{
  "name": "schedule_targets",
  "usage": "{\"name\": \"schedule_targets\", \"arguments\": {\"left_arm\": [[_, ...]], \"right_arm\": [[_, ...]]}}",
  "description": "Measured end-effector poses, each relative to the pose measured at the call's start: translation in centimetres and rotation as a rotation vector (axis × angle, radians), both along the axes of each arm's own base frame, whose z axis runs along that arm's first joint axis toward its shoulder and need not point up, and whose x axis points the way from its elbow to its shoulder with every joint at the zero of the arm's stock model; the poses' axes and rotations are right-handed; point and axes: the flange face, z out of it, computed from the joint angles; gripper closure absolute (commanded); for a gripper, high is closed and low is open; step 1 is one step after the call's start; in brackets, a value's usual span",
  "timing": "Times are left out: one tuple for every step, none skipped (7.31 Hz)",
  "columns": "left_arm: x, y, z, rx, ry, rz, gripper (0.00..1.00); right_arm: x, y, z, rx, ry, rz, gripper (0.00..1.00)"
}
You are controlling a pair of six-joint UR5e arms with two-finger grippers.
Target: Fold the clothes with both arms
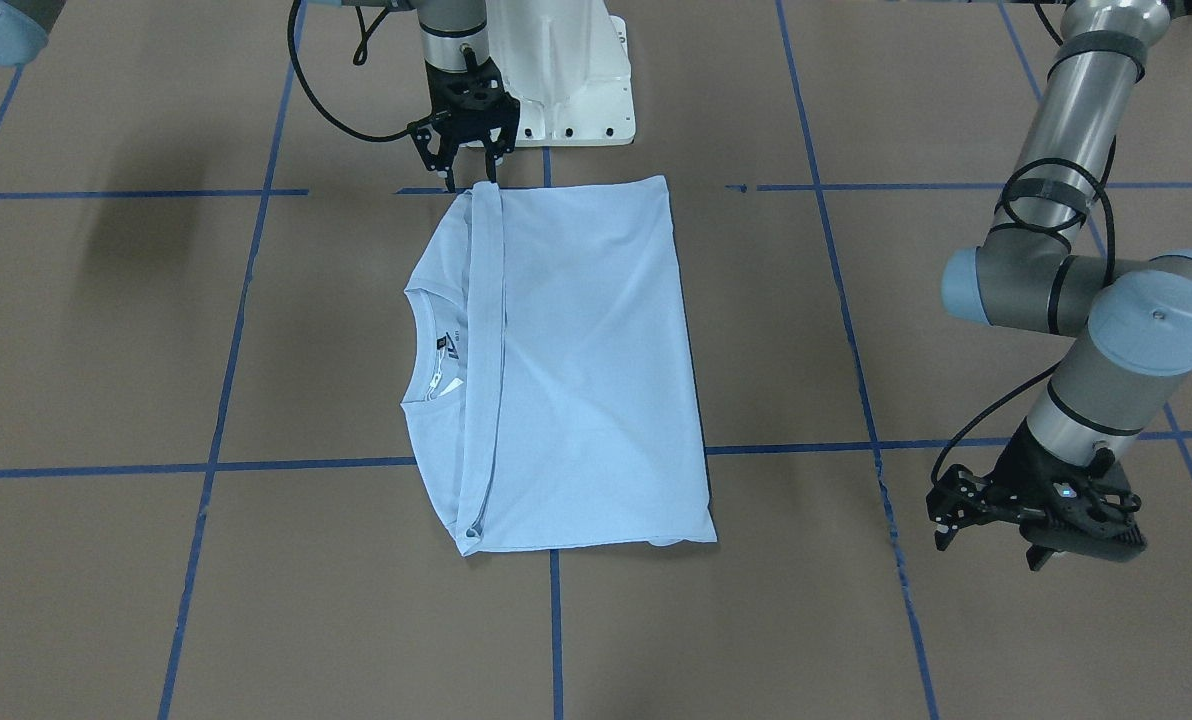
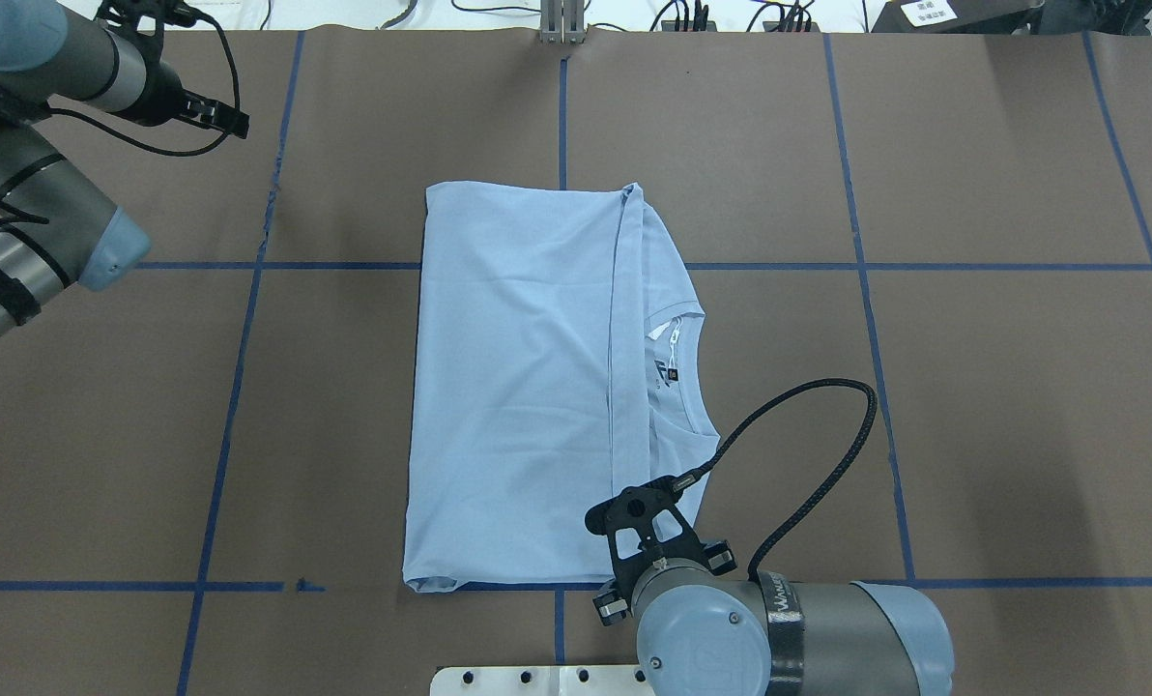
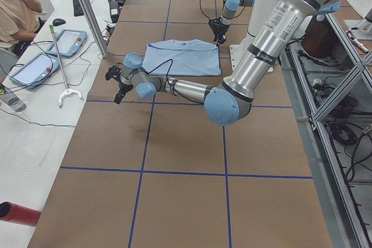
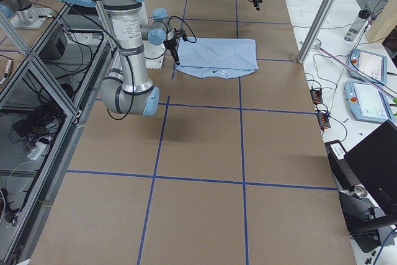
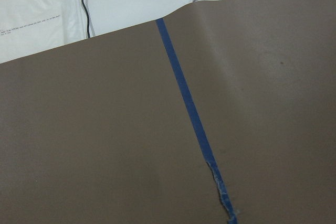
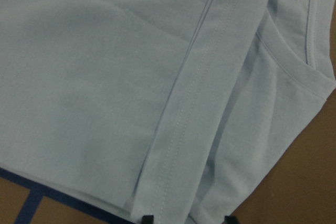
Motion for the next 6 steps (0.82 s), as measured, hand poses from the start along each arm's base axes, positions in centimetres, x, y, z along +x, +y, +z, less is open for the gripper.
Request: {"name": "schedule_targets", "arguments": {"left_arm": [[0.0,0.0,-0.1,0.002,0.001,0.0,0.0],[0.0,0.0,-0.1,0.002,0.001,0.0,0.0],[0.0,0.1,-0.1,0.001,0.001,0.0,0.0],[0.0,0.1,-0.1,0.001,0.001,0.0,0.0],[0.0,0.1,-0.1,0.002,0.001,0.0,0.0],[0.0,0.1,-0.1,0.001,0.001,0.0,0.0]], "right_arm": [[-0.3,0.2,-0.2,0.003,-0.001,-0.006,0.47],[-0.7,0.3,-0.8,0.005,-0.008,-0.01,0.47],[-1.0,0.3,-1.3,0.006,-0.014,-0.011,0.48],[-1.2,0.3,-1.5,0.006,-0.015,-0.011,0.61],[-1.3,0.2,-1.5,0.007,-0.014,-0.012,0.67],[-1.4,0.2,-1.4,0.007,-0.012,-0.012,0.67]]}}
